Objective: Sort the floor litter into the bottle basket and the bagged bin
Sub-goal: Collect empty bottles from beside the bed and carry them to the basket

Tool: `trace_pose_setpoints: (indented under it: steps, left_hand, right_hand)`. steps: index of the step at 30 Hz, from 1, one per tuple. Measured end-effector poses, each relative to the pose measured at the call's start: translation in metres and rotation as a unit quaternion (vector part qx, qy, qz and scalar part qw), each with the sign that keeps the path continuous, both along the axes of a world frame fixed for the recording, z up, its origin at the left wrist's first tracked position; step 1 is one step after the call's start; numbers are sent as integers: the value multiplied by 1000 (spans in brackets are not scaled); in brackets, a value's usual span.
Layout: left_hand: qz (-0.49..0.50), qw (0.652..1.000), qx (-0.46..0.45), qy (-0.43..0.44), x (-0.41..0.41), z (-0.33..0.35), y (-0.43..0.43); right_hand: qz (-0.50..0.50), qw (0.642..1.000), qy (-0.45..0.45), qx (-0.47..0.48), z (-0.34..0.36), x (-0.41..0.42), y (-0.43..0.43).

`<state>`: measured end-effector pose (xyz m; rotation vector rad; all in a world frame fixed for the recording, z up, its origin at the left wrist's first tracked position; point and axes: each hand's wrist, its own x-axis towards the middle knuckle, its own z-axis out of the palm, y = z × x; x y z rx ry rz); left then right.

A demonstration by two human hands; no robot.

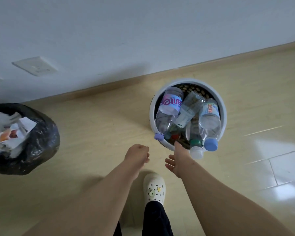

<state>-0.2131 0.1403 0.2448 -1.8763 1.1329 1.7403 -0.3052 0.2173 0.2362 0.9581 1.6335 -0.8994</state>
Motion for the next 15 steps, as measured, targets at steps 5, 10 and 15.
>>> trace_pose_setpoints:
  steps: [5, 10, 15]
  left_hand:
    - [-6, 1000, -12, 3, -17, -30, -8]
    - [-15, 1000, -14, -8, -11, -46, -16]
    - [-12, 999, -1, -29, 8, -52, -23]
  right_hand:
    - [-100, 994, -30, 37, -34, -10, -6]
    - [-310, 950, -41, 9, -49, -16, -11]
    - [-323, 944, -19, -72, -51, -6, -9]
